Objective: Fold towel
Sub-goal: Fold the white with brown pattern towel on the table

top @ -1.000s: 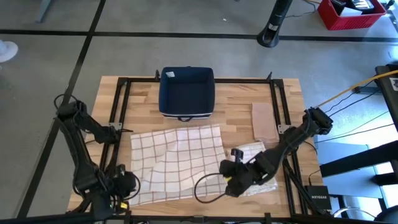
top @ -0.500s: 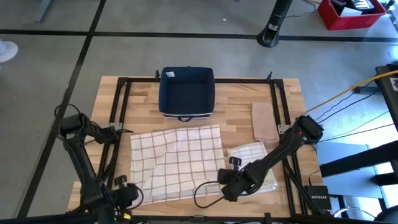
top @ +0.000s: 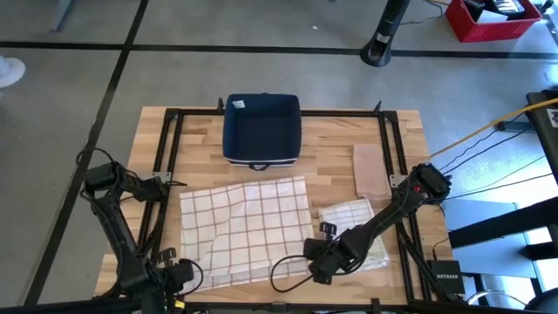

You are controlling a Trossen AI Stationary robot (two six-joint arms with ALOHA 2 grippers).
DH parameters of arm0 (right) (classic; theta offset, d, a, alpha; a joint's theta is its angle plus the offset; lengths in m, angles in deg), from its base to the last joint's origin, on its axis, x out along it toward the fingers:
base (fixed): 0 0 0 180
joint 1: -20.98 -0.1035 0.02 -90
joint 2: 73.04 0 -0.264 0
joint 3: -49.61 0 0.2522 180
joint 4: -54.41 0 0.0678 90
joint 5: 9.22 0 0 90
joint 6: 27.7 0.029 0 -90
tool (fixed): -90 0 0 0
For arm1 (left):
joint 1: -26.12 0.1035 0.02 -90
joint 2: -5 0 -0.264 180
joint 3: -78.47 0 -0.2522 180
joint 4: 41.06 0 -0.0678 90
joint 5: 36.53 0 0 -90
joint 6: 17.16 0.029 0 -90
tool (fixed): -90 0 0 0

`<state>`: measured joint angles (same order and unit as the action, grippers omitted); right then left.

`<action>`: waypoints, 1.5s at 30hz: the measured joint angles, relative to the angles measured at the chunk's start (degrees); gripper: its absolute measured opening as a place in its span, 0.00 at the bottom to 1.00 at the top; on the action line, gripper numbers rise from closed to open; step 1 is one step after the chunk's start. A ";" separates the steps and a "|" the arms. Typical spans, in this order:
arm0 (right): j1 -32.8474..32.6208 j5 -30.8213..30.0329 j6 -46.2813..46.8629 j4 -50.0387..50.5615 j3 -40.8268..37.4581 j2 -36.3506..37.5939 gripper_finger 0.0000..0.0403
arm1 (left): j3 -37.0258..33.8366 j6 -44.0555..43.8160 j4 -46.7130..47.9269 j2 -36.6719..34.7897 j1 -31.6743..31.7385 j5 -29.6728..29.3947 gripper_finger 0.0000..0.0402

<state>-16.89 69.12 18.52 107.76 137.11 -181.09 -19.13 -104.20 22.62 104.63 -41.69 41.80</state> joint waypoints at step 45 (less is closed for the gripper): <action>0.16 -8.44 -14.65 -25.96 -4.06 -2.63 0.44 | -0.97 -23.11 21.90 0.49 0.42 -14.67 0.34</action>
<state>-16.73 60.68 3.87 81.80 133.05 -183.72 -20.09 -127.32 44.52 105.12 -41.27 27.12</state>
